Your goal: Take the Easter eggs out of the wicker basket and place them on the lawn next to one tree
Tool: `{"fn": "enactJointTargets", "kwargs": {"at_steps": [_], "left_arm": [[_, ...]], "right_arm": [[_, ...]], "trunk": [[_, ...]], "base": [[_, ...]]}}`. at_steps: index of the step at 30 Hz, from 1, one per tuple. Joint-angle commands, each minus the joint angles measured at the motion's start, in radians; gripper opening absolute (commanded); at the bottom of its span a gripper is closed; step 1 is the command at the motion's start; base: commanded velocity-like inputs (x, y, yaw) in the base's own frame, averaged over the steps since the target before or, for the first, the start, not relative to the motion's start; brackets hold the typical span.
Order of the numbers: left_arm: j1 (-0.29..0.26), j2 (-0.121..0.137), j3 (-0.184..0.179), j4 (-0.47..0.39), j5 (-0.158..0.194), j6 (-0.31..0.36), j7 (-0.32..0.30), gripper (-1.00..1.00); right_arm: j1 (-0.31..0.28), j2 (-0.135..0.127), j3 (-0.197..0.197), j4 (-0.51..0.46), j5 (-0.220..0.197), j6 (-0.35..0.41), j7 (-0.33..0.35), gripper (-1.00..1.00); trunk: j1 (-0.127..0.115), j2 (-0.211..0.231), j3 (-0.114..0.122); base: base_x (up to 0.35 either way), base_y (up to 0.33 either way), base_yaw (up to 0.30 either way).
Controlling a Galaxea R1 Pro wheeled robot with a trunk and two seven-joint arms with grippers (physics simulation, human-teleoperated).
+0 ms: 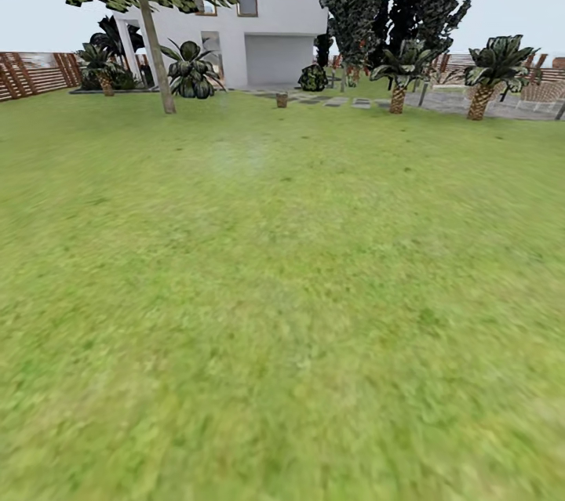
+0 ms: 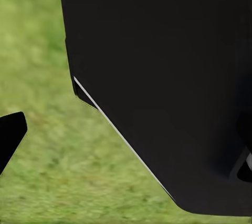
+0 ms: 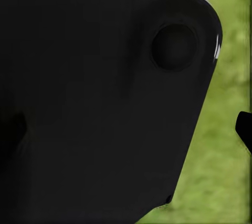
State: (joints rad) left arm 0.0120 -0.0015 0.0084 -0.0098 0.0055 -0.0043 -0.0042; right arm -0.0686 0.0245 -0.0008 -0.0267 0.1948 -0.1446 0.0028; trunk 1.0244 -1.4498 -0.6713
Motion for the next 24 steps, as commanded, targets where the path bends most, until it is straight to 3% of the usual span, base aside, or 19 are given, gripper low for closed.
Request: {"fn": "enactJointTargets", "kwargs": {"at_steps": [1, 24], "left_arm": [[0.0, 0.0, 0.001, -0.001, 0.001, 0.0, 0.0, 1.0], [0.0, 0.0, 0.001, -0.001, 0.001, 0.0, 0.0, 1.0]], "right_arm": [[0.0, 0.0, -0.001, 0.001, 0.005, -0.003, 0.0, 1.0], [0.0, 0.0, -0.001, 0.001, 0.005, -0.003, 0.0, 1.0]], "trunk": [[0.001, 0.0, -0.001], [0.001, 0.0, -0.001]], "base": [[0.339, 0.0, 0.002], [0.339, 0.0, 0.0]]}}
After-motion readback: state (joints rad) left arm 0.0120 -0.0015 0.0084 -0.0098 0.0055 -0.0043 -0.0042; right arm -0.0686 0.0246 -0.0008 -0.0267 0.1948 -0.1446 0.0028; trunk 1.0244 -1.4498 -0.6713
